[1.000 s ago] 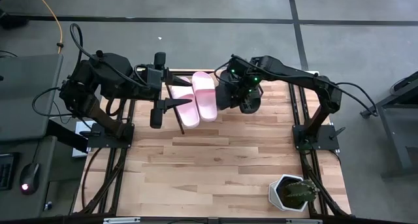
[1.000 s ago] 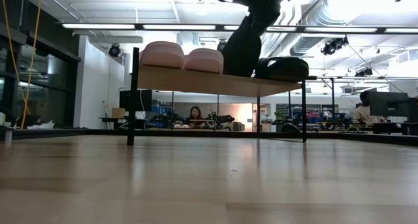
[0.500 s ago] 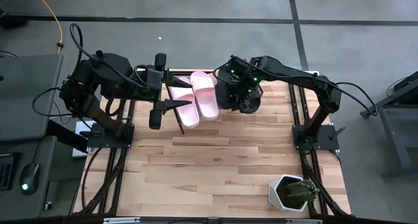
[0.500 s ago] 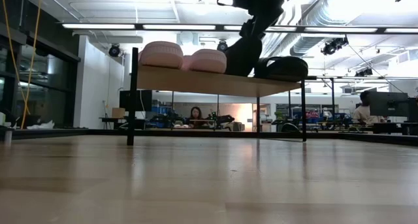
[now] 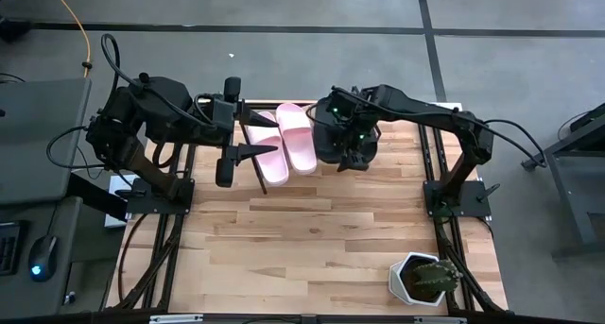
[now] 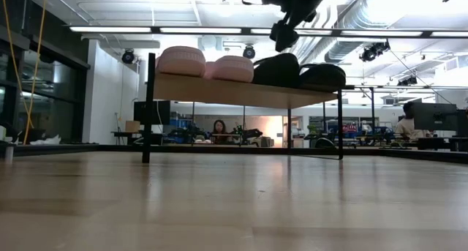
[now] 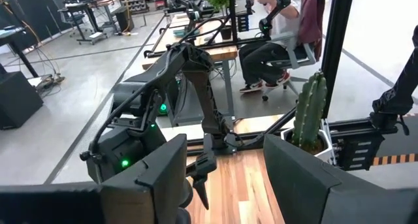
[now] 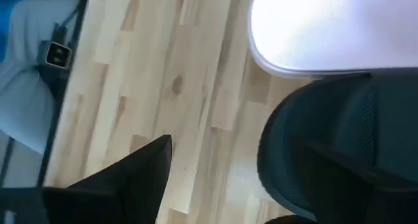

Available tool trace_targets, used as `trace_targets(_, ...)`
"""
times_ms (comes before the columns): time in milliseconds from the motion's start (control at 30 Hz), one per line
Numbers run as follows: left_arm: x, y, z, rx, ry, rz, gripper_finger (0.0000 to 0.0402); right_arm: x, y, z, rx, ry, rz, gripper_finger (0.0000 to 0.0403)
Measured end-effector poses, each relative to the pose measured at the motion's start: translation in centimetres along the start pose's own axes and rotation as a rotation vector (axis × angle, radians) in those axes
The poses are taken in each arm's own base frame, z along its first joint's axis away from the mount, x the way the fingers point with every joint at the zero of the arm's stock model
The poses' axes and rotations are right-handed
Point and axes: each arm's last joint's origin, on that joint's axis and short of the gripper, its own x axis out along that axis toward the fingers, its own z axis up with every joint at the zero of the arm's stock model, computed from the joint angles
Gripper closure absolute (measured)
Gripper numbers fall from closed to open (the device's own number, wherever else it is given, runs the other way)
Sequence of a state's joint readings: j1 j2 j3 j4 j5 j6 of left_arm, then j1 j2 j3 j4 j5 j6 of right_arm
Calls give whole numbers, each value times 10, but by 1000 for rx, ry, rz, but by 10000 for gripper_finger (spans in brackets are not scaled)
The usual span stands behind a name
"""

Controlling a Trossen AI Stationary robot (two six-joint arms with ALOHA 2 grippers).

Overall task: Pick and place slides into the shelf
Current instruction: Put the black slide on the shelf, then return to Home Position

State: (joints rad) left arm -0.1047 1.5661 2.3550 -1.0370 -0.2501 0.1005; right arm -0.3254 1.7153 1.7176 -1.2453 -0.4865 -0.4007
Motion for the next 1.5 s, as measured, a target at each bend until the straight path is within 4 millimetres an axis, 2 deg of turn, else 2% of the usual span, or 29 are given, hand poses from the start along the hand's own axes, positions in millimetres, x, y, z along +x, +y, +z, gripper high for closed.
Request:
trace_targets(367, 0, 0, 0, 1, 5, -1, 208, 1, -3, 0, -26, 86, -223, 104)
trace_targets(700, 0, 0, -1, 1, 6, -1, 208, 0, 0, 3, -51, 27, -140, 105)
trace_targets(867, 0, 0, -1, 2, 11, -1, 208, -6, 3, 5, -74, -14, -152, 112)
trace_targets(1000, 0, 0, -1, 3, 12, -9, 208, -17, 6, 6, -96, -60, -222, 143)
trace_targets(1233, 0, 0, -1, 4, 13, -9, 208, -28, 6, 5, -79, -46, -416, 237)
trace_targets(1500, 0, 0, -5, 9, 46, -1, 208, -28, 7, 7, -57, -66, -407, 322)
